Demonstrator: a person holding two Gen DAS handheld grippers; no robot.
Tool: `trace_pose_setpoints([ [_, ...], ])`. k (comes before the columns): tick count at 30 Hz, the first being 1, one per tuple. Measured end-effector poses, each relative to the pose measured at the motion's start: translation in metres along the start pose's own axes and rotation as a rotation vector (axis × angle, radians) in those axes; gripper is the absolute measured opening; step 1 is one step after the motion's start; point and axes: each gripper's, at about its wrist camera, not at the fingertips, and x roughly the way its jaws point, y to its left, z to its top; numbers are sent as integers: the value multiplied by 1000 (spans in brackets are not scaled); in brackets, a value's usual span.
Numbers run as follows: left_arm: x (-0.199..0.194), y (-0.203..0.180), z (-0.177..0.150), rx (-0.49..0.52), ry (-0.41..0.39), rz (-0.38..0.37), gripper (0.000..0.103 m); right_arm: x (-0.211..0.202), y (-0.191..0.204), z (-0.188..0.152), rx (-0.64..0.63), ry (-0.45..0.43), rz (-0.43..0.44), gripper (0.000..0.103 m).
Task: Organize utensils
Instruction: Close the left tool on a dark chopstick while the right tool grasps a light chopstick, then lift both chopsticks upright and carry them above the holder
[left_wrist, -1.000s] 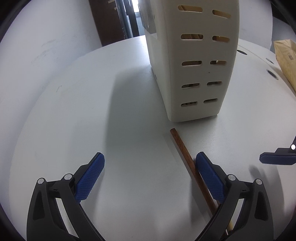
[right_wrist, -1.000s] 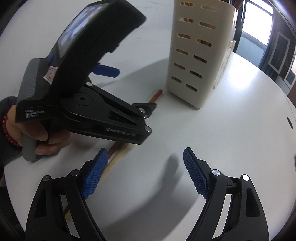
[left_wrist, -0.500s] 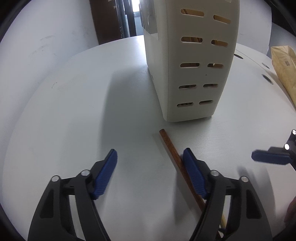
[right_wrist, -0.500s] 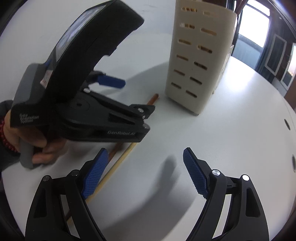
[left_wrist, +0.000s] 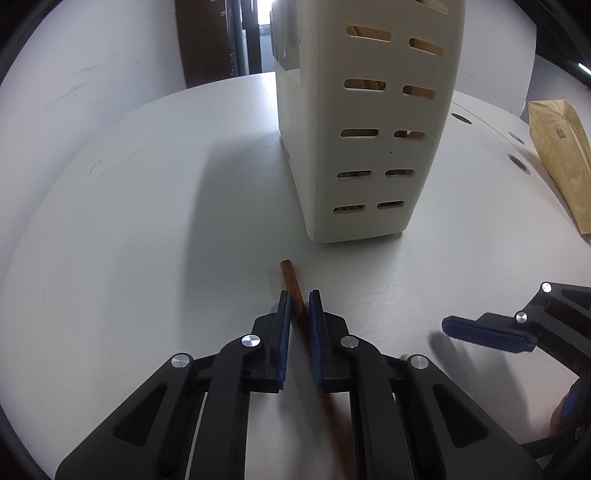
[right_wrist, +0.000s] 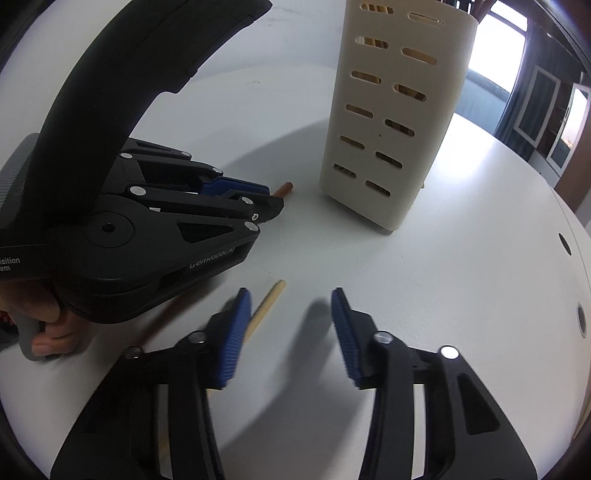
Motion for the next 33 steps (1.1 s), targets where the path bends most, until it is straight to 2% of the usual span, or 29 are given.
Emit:
trace_pose_setpoints([
  [3, 1, 5, 1, -15, 0, -13, 7, 2, 3, 3, 12, 1, 2, 35],
  [5, 1, 6, 2, -21, -1, -12, 7, 4, -1, 5, 15, 2, 9, 24],
  [8, 0, 7, 2, -18, -7, -8, 7, 4, -2, 6, 10, 2, 17, 15],
  [14, -21, 3, 2, 0, -96, -17, 7, -2, -19, 6, 44, -11, 48, 6],
  [17, -34, 4, 2, -9, -147, -23, 7, -15, -27, 10, 59, -74, 36, 5],
  [20, -50, 8, 2, -33, -218, -23, 7, -45, -37, 15, 91, -199, 34, 5],
  [23, -73, 9, 1, -35, -326, 14, 7, -70, -51, 17, 132, -309, 17, 5],
  [29, -113, 9, -3, -62, -484, 1, 7, -98, -74, 16, 170, -429, -18, 5],
  [33, -130, 11, -5, -85, -541, -9, 7, -107, -78, 17, 176, -500, -41, 5],
])
